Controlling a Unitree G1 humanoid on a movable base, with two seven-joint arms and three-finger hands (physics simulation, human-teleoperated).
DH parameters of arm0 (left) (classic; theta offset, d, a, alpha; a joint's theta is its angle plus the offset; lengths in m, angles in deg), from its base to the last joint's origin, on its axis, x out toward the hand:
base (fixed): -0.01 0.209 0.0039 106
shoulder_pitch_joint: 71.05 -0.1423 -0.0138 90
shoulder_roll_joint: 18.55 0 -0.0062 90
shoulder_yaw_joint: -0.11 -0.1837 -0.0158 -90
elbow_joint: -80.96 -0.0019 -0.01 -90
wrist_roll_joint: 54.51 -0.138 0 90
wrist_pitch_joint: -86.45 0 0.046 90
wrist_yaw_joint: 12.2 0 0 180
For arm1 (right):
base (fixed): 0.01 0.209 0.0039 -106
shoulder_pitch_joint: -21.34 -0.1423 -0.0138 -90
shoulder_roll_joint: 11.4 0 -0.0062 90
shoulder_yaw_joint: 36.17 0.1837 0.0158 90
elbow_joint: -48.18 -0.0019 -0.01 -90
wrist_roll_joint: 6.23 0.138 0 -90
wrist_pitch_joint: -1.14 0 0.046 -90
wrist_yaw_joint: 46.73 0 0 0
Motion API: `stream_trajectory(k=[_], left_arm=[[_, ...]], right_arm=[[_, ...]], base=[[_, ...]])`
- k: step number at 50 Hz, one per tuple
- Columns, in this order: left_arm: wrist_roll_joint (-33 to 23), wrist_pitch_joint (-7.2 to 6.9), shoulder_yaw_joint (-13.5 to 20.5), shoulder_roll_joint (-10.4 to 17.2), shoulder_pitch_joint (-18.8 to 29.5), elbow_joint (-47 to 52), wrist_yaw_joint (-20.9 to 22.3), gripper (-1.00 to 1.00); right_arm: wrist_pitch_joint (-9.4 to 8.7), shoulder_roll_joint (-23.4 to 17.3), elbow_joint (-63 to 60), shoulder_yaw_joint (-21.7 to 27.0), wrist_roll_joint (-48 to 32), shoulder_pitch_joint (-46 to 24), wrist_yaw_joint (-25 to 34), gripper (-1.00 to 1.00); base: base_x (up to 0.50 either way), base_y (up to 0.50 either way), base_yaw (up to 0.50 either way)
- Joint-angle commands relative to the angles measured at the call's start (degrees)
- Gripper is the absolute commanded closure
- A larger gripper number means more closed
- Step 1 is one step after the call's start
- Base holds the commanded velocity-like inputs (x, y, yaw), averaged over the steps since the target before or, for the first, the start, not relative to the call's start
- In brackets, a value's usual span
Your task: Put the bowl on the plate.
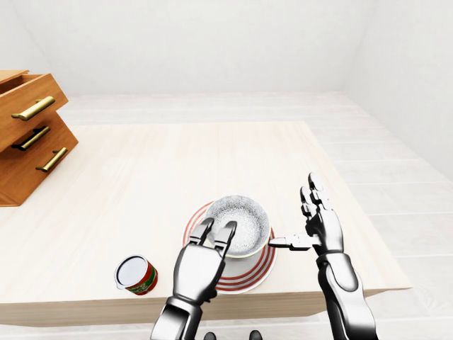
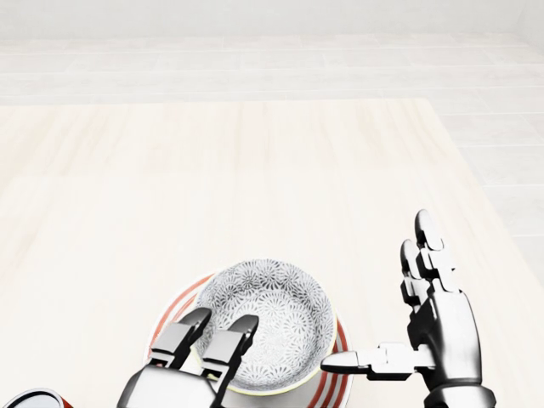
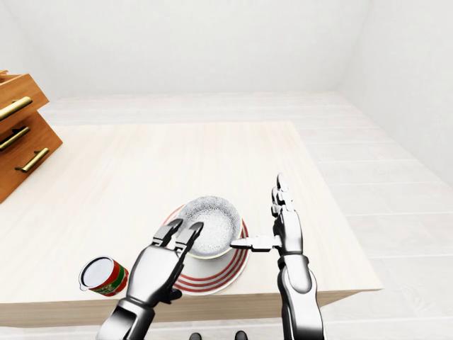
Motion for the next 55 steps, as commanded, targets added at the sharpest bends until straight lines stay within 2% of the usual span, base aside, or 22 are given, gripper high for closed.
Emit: stream_trajectory(k=[1, 11, 13, 18, 24, 26, 29, 37, 40, 42, 47, 55], left_arm=[[-0.3, -0.91, 1.1, 0.7, -1.7, 4.8, 2.6, -0.68], [1.4, -1.08, 2.9, -0.1, -2.1, 8.7, 4.8, -0.86], [1.0, -1.08, 2.9, -0.4, -1.8, 9.3, 5.9, -0.97], [3.4, -1.08, 4.2, -1.2, -1.1, 9.6, 6.1, -1.00], [2.5, -1.08, 6.3, -1.3, -0.1, 13.5, 10.2, -1.00], [4.4, -1.08, 7.2, -2.1, -0.3, 13.9, 10.4, -1.00], [4.0, -1.08, 8.0, -2.0, -0.3, 14.7, 11.4, -1.00], [7.0, -1.08, 11.6, -4.0, 0.7, 18.4, 15.0, -1.00], [10.8, -1.08, 13.5, -5.7, 1.3, 19.8, 16.2, -1.00], [10.8, -1.08, 14.7, -5.4, 2.1, 20.9, 17.8, -1.00], [15.5, -1.08, 18.1, -7.6, 3.8, 21.3, 19.2, -1.00], [20.1, -1.08, 22.3, -9.2, 7.8, 23.5, 23.0, -1.00]], right_arm=[[0.17, 0.0, 0.1, 0.2, -0.1, 0.1, 0.1, -1.00], [0.57, 0.0, 0.3, 0.3, -0.1, 0.4, 0.1, -1.00], [0.74, 0.1, 0.4, 0.3, -0.1, 0.5, 0.2, -1.00], [0.94, 0.1, 0.6, 0.2, -0.1, 0.6, 0.2, -1.00], [1.09, 0.1, 0.9, 0.3, -0.1, 0.4, 0.2, -1.00], [1.27, 0.1, 1.1, 0.3, -0.1, 0.4, 0.1, -1.00], [1.49, 0.2, 1.4, 0.2, -0.2, 0.3, 0.1, -1.00], [1.22, 0.1, 0.6, 0.2, 0.0, 0.8, 0.2, -1.00], [0.77, 0.0, 0.2, 0.2, 0.0, 0.7, 0.2, -1.00], [0.66, 0.0, 0.0, 0.3, 0.1, 0.7, 0.3, -1.00], [0.48, 0.0, 0.2, 0.5, 0.2, 0.2, 0.3, -1.00], [-0.27, -0.2, -0.6, 0.8, 0.2, 0.3, 0.5, -1.00]], base=[[0.00, 0.00, 0.00], [0.00, 0.00, 0.00], [0.00, 0.00, 0.00], [0.00, 0.00, 0.00], [0.00, 0.00, 0.00], [0.00, 0.00, 0.00], [0.00, 0.00, 0.00], [0.00, 0.00, 0.00], [0.00, 0.00, 0.00], [0.00, 0.00, 0.00], [0.00, 0.00, 0.00], [0.00, 0.00, 0.00]])
